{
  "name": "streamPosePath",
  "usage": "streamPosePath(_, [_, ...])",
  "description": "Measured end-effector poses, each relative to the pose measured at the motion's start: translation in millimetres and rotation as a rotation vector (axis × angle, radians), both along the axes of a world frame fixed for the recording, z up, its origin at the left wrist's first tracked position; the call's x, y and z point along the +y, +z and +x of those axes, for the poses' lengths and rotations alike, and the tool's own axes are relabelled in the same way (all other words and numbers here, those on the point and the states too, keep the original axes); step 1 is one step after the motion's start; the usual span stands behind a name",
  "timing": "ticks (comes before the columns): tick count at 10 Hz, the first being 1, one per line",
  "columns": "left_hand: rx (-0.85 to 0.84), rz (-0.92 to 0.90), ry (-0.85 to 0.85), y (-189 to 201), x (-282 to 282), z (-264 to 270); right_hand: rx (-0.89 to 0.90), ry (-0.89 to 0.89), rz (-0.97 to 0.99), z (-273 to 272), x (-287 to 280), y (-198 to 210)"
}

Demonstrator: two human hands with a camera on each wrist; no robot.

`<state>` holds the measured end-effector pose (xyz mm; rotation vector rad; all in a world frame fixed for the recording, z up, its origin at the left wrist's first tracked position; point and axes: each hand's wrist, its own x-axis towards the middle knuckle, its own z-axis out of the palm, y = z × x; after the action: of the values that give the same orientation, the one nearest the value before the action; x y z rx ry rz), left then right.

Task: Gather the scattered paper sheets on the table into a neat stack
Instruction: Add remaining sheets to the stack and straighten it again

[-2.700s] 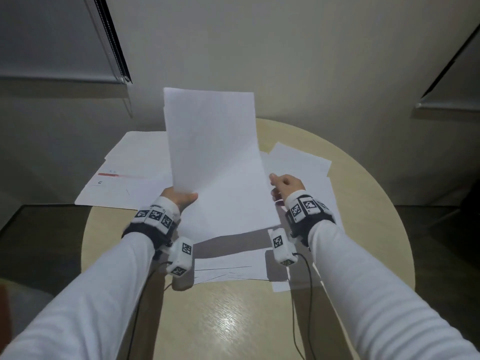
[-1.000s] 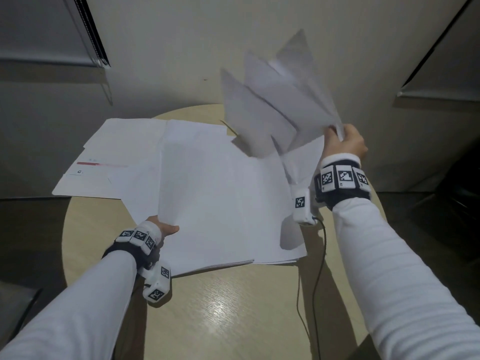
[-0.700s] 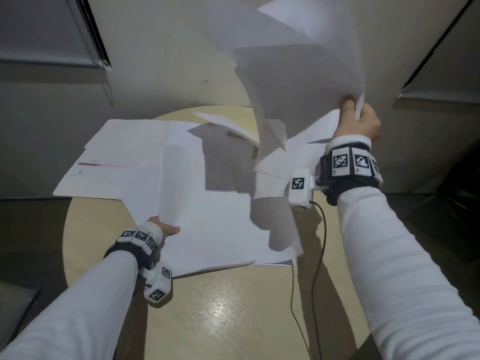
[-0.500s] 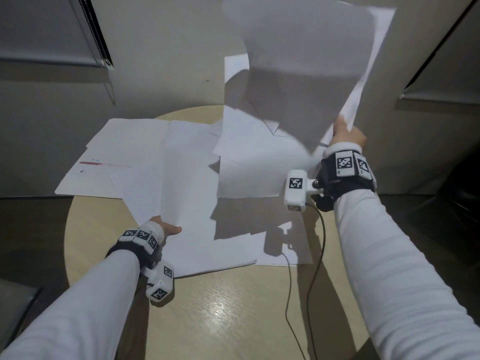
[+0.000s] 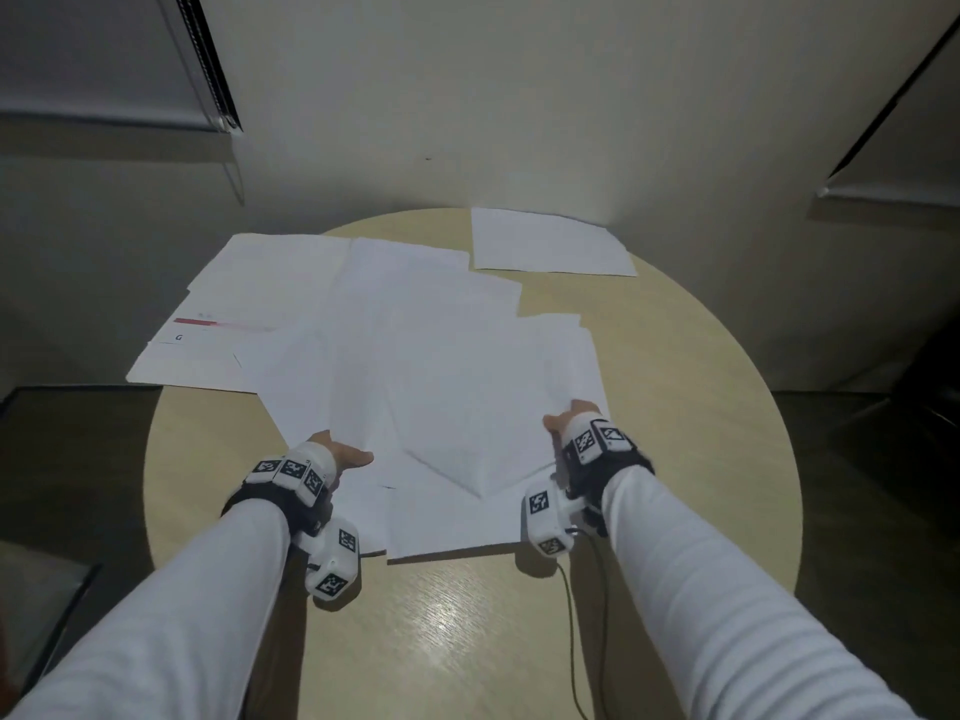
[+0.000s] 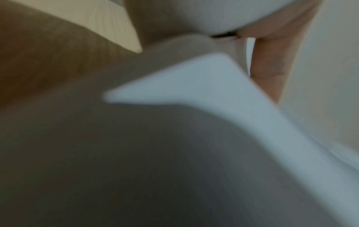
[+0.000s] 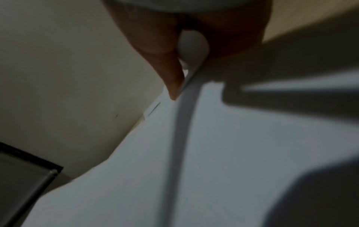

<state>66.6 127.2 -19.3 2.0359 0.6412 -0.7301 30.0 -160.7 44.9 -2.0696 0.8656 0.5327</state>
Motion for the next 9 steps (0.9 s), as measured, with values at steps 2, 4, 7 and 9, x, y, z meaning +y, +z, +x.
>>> streamPosePath(2, [-0.075,-0.312,0.203,-1,7,10,-0.055,0.075,-0.024,-3,26,-9])
streamPosePath(4, [-0.063,-0.335,-0.104,19,10,-4,-0.037,0.283,-0.108,2,38,-14])
streamPosePath(7, [0.012,-0.085,0.129,39,15,3,-0.203,0.057,0.138,4,16,6])
streamPosePath(9, [-0.194,-0.196,0.02,83,-1,14,-0.248,-0.07,0.199,31,11,28])
